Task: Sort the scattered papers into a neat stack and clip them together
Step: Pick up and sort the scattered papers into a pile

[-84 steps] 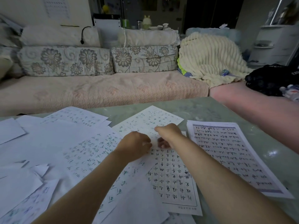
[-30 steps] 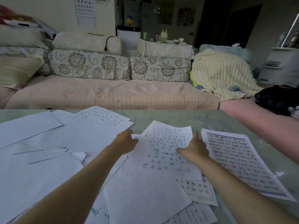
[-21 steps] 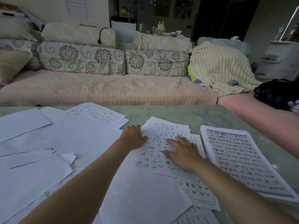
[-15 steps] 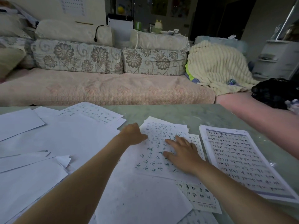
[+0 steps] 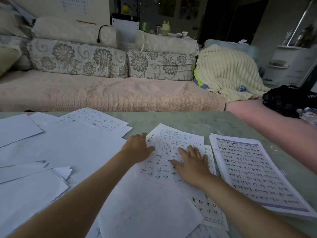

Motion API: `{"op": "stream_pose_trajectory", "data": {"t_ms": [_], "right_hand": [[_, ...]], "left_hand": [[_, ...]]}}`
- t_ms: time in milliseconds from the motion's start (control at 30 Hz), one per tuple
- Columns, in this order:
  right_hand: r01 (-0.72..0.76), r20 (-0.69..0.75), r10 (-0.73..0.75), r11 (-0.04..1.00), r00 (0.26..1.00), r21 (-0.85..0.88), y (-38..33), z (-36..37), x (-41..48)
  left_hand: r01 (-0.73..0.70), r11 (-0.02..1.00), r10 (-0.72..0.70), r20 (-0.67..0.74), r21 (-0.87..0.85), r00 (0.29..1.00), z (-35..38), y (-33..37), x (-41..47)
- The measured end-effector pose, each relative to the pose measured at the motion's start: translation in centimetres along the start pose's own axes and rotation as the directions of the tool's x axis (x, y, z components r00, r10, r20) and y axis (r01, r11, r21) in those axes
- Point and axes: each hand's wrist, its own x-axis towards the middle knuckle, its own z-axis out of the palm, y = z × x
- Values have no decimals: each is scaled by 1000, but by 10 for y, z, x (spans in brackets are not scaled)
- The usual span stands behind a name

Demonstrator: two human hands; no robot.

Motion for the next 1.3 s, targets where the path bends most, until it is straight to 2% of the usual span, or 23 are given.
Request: {"op": "stream_pose_trajectory", "data": {"t_ms": [67,133,267,333,433,533,600,667,767,867,933,1033,1100,1200,1233,1267,1300], "right_hand": [[68,-52,-69,998,996,-14,-5,-6,-2],[203,-67,-202,979,977,11,-14,-13,-6],[355,105,-362,931,926,82,-39,-18,-21],[409,183,-410,911,894,45,-49,-14,-33],[490,308,-472,872,826,21,-62,-9,-55],[571,442,-503,821,742,-24,-74,-7,-84],[609,443,-527,791,725,-57,-80,-1,-100],[604,384,-545,795,745,-43,-84,3,-107],[566,281,-544,824,791,3,-84,4,-109],[518,165,-532,847,831,124,-85,2,-114],[496,71,-513,851,855,171,-87,-2,-120],[523,87,-536,841,840,135,-86,-18,-133],[532,86,-538,843,839,83,-80,-23,-134],[490,-6,-494,861,869,134,-67,-22,-130],[479,-28,-480,867,877,138,-64,-22,-131],[471,-42,-470,872,882,132,-64,-23,-134],[472,-53,-469,872,881,127,-64,-24,-137]], "left_hand": [[-39,996,47,95,-82,994,-14,-14,-5],[-80,997,82,192,-19,978,-29,-29,-16],[-71,993,34,361,92,932,-54,-56,-50],[-96,982,23,397,164,917,-65,-65,-71],[-151,938,32,354,312,935,-80,-72,-103],[-137,951,5,430,276,903,-84,-73,-141],[-171,955,30,495,242,868,-77,-71,-167],[-235,946,92,511,222,854,-67,-70,-186],[-264,956,187,431,126,883,-48,-76,-203],[-287,957,291,150,-49,945,-40,-80,-210],[-319,939,316,-43,-127,948,-41,-74,-209],[-246,944,217,-148,-220,965,-52,-61,-207],[-170,944,143,-112,-283,983,-58,-62,-206],[-110,953,89,-87,-283,992,-67,-64,-209],[-16,926,-2,-46,-376,999,-71,-62,-213],[132,835,-126,47,-534,991,-76,-56,-218],[298,677,-241,180,-673,954,-79,-53,-219]]}}
